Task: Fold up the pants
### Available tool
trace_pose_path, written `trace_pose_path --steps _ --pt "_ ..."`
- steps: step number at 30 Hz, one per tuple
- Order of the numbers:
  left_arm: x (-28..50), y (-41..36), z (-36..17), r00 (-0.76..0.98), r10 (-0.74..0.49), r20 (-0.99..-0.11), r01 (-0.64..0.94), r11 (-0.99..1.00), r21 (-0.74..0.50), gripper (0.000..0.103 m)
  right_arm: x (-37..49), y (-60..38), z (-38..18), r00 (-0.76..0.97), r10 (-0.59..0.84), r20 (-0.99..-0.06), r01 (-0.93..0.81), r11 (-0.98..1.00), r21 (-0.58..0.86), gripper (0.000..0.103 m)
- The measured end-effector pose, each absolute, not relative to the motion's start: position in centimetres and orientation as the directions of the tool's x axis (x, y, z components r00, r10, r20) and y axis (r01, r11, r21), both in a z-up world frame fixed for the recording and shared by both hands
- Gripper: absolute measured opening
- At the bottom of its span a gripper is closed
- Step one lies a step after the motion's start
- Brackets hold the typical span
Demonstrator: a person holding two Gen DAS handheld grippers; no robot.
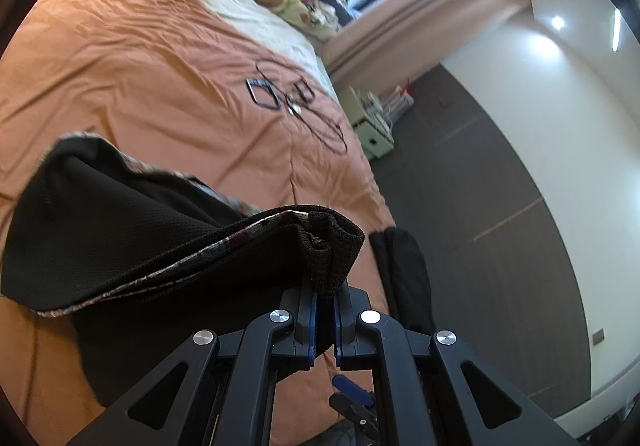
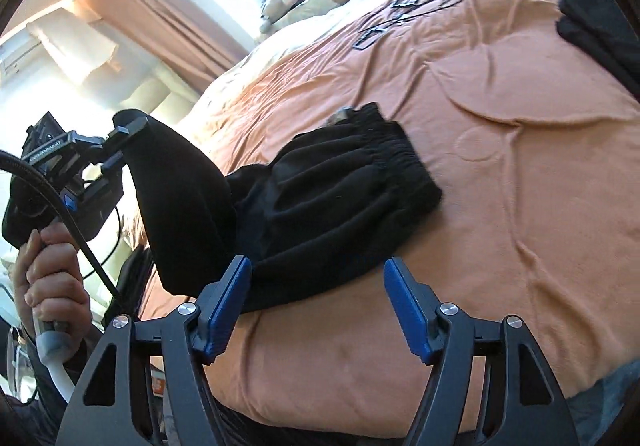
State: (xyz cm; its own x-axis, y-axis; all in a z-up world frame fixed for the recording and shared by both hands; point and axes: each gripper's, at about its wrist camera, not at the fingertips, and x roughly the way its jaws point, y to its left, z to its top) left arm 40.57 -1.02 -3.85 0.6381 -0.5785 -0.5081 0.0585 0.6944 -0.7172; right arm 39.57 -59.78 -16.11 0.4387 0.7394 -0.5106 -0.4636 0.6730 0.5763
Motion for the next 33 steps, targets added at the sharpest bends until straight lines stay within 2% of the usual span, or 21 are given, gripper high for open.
trace_pose_path --steps 9,17,18,19,20,21,23,25,33 --pt "42.1 -8.0 -7.7 0.516 -0.640 -0.570 0.082 0.699 -0.710 0.006 39.2 -64.2 -16.9 0.473 0.719 -0.509 -0.404 0.690 0.600 0.068" --pt "43.2 -11.1 -10.9 0.433 -0.654 -0.620 0.054 0.706 -0.707 0.007 38.4 -66.5 -17.2 0.479 0.708 -0.518 -0.373 0.699 0.611 0.068" --pt "43.4 -11.2 -11.3 0.422 -0.654 -0.628 0.045 0.707 -0.706 0.009 38.3 -66.5 -17.2 0.478 0.708 -0.520 -0.371 0.700 0.611 0.068" --pt "43.4 -11.2 -11.8 0.403 -0.660 -0.634 0.034 0.703 -0.710 0.018 38.3 -66.5 -17.2 0.476 0.707 -0.523 -0.370 0.701 0.610 0.068" --pt "43.3 -11.1 -12.2 0.389 -0.671 -0.631 0.027 0.693 -0.721 0.032 38.4 -66.4 -17.2 0.474 0.707 -0.525 -0.371 0.701 0.610 0.068" --pt "43.1 -10.9 -12.3 0.387 -0.677 -0.626 0.024 0.686 -0.727 0.040 38.6 -66.3 -17.2 0.472 0.708 -0.526 -0.371 0.700 0.609 0.068" --pt "42.5 -10.2 -12.1 0.405 -0.670 -0.622 0.025 0.688 -0.725 0.067 38.8 -65.8 -17.3 0.464 0.710 -0.530 -0.375 0.699 0.609 0.068" --pt "42.0 -9.2 -11.7 0.431 -0.660 -0.615 0.024 0.690 -0.723 0.077 38.9 -65.2 -17.4 0.457 0.710 -0.535 -0.381 0.700 0.604 0.068" --pt "40.6 -3.4 -11.9 0.489 -0.604 -0.629 -0.055 0.698 -0.714 0.077 39.5 -62.4 -18.1 0.432 0.696 -0.573 -0.393 0.718 0.575 0.068"
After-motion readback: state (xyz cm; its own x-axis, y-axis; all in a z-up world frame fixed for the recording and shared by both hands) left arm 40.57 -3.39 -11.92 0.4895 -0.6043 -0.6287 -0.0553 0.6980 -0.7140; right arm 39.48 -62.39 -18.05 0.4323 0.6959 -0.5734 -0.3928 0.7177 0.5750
